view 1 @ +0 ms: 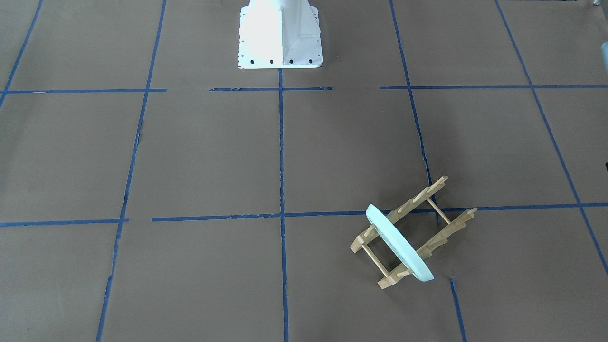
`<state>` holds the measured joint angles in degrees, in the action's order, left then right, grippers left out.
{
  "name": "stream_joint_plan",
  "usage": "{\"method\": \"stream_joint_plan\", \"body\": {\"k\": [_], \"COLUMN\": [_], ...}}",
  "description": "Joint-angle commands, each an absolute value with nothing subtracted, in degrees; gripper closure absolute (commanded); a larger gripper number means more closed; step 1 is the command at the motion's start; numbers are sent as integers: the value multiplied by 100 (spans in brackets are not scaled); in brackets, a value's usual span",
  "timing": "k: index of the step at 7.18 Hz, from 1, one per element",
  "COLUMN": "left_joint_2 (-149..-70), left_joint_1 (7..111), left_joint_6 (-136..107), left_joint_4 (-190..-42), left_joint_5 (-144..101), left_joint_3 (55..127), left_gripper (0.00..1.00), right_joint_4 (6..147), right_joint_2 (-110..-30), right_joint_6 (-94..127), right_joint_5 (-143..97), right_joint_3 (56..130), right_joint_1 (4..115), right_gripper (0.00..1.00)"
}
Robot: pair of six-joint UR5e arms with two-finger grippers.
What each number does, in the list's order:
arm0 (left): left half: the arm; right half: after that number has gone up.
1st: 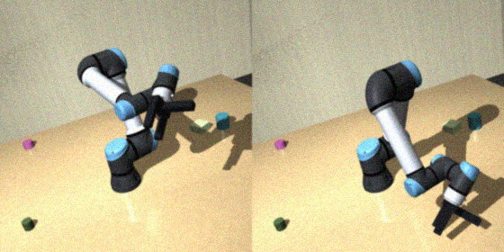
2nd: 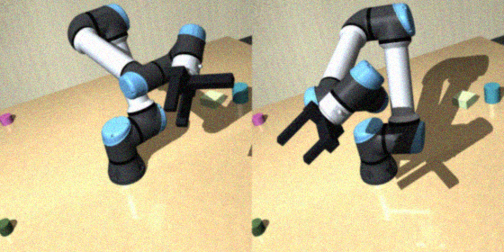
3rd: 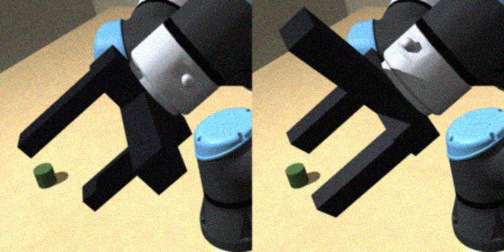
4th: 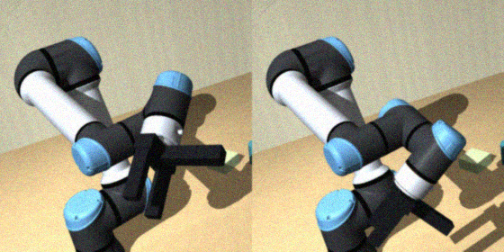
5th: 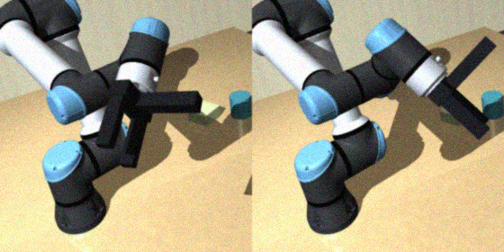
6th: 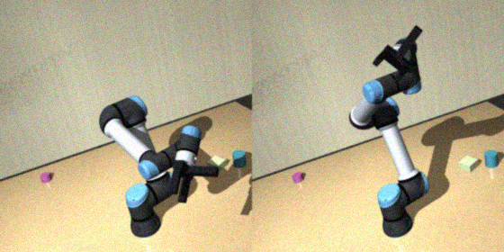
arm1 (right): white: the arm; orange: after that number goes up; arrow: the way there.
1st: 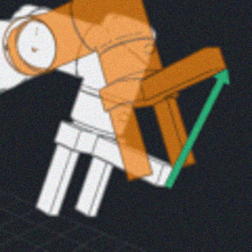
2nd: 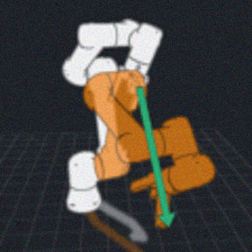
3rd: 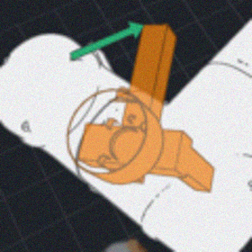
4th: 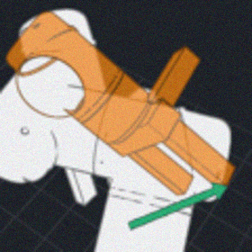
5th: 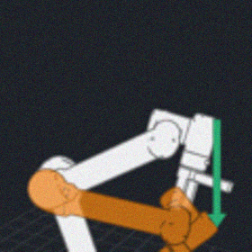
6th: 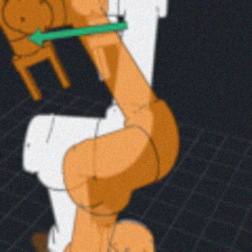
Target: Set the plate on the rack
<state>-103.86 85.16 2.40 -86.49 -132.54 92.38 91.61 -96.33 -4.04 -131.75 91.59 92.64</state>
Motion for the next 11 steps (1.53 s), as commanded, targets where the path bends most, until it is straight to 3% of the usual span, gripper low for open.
{"method": "stream_joint_plan", "body": {"k": [1,11], "left_joint_2": [-9460,-9325], "left_joint_1": [9244,9290], "left_joint_6": [747,756], "left_joint_4": [-8499,-8490], "left_joint_5": [-13681,-13685], "left_joint_3": [9220,9229], "left_gripper": [0,0], "right_joint_4": [9158,9158], "right_joint_2": [-9633,-9633], "right_joint_6": [-404,-404], "right_joint_5": [-13175,-13175], "right_joint_3": [9158,9158], "right_joint_1": [9264,9264], "right_gripper": [0,0]}}
